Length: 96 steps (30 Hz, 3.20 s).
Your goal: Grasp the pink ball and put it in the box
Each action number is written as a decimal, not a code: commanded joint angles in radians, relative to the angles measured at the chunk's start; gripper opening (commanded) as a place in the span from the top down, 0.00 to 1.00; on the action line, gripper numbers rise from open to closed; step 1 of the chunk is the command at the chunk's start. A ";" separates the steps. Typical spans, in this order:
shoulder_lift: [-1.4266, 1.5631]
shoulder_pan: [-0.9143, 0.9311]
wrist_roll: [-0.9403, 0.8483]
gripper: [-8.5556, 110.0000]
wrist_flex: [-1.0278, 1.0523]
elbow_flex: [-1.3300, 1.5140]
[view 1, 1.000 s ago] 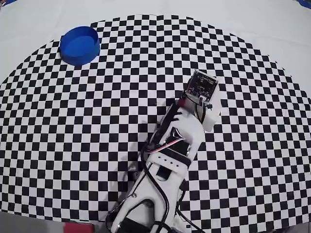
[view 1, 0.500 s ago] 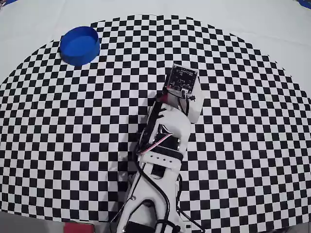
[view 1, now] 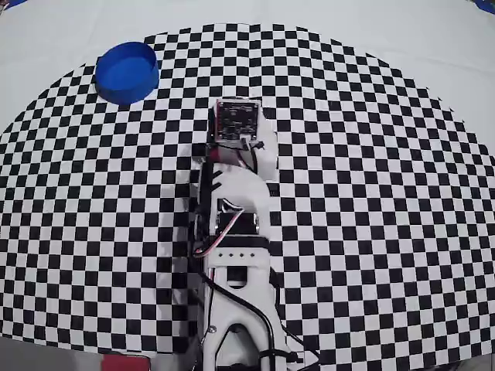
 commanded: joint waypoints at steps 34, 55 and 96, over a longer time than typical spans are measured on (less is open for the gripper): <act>0.021 -0.360 0.006 0.93 0.028 -0.003; -0.201 -0.417 0.005 0.93 0.005 -0.152; -0.747 -0.408 0.006 0.93 -0.015 -0.617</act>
